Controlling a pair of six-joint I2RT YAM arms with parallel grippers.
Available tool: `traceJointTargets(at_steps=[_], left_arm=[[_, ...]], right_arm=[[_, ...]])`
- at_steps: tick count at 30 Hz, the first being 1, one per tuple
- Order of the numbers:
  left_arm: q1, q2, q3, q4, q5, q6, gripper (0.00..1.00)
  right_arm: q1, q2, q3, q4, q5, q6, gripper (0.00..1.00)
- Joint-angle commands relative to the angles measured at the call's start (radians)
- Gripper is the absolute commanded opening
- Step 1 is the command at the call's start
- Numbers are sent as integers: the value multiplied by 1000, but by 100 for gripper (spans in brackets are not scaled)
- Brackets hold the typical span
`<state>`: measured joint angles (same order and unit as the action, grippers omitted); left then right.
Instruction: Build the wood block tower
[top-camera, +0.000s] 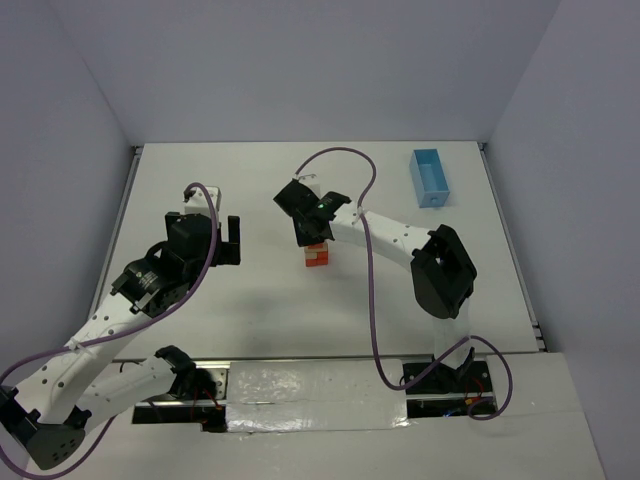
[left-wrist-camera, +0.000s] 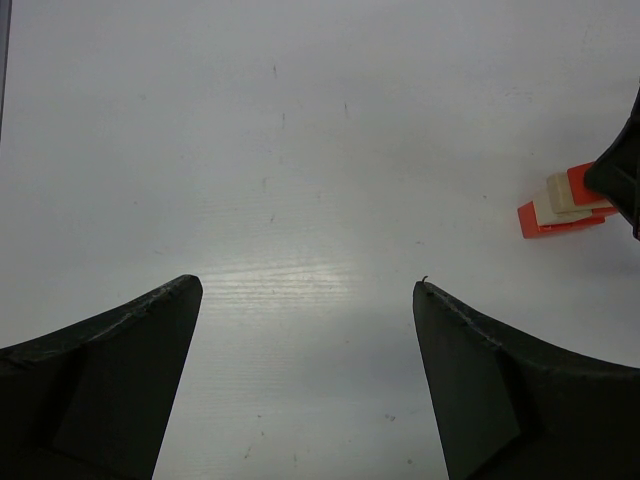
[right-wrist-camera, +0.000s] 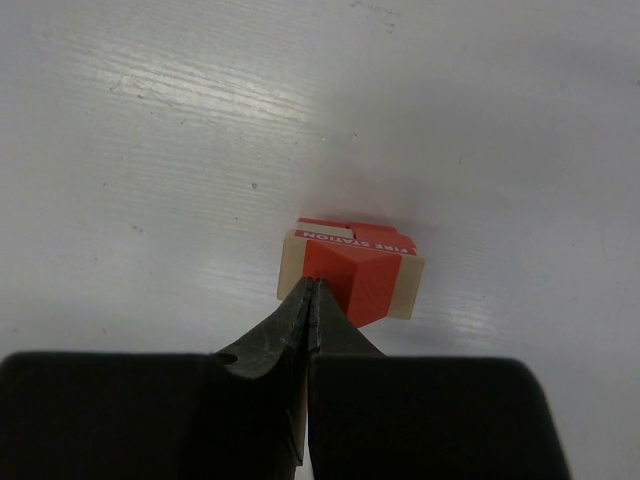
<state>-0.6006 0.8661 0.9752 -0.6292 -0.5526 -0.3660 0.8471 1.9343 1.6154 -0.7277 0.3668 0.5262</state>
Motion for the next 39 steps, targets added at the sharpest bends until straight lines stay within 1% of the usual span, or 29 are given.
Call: traceJointTargets(at_steps=[1, 4, 6, 8, 10, 11, 12, 13, 14, 15, 16, 17, 18, 19, 20, 21, 22, 23, 24, 25, 26, 27, 30, 32, 35, 39], left_arm=[[4, -13, -3, 17, -7, 10, 100], [5, -13, -1, 13, -17, 7, 100], [5, -16, -1, 11, -23, 4, 100], [4, -19, 2, 5, -46, -5, 99], [5, -21, 10, -10, -84, -37, 99], [8, -21, 19, -23, -140, -53, 100], [10, -21, 23, -49, -173, -69, 100], [15, -21, 28, -64, -237, -112, 100], [27, -21, 42, -82, -266, -140, 100], [39, -18, 48, -111, -285, -180, 99], [53, -19, 52, -121, -294, -194, 100], [94, -22, 56, -121, -281, -206, 100], [122, -24, 54, -104, -259, -205, 99], [149, -24, 45, -93, -232, -202, 100], [212, -24, 42, -81, -180, -192, 100], [244, -22, 40, -72, -156, -188, 99], [292, -15, 46, -79, -136, -191, 99], [306, -13, 49, -89, -138, -198, 99], [314, -19, 49, -96, -142, -202, 99], [315, -36, 48, -116, -153, -203, 100], [315, -50, 46, -127, -171, -211, 100], [315, -65, 42, -139, -185, -215, 99], [315, -140, 10, -165, -208, -211, 99], [315, -199, -18, -168, -211, -211, 100], [315, -278, -52, -113, -155, -180, 99], [317, -297, -61, -89, -130, -171, 100]], right_arm=[[-8, -52, 20, 5, -11, -8, 0], [-5, -77, 29, -6, -15, -3, 0], [-8, -127, 6, 13, -28, -6, 0], [-9, -191, -20, 28, -6, -6, 0], [-14, -242, -40, 25, 10, -8, 0], [-23, -277, -82, 31, 24, -8, 0], [-31, -363, -113, 51, 33, -11, 0], [-42, -414, -188, 68, 32, -18, 0], [-72, -470, -230, 86, 32, -23, 0], [-94, -592, -273, 114, 32, -26, 2], [-117, -656, -357, 128, 24, -35, 3], [-176, -778, -395, 145, 21, -52, 7], [-209, -834, -457, 145, 20, -64, 10], [-239, -885, -480, 142, 21, -81, 15], [-284, -929, -497, 123, 29, -100, 33], [-298, -1001, -512, 102, 75, -124, 44], [-304, -1032, -517, 81, 108, -132, 52], [-312, -1058, -520, 39, 141, -137, 74], [-321, -1086, -528, 19, 167, -137, 83], [-327, -1135, -532, 5, 188, -138, 88], [-336, -1156, -535, -25, 189, -141, 95], [-344, -1176, -540, -42, 189, -137, 100], [-344, -1261, -551, -91, 181, -121, 100], [-345, -1331, -566, -99, 147, -98, 100], [-345, -1405, -614, -105, 129, -94, 100], [-345, -1442, -641, -127, 133, -88, 100]])
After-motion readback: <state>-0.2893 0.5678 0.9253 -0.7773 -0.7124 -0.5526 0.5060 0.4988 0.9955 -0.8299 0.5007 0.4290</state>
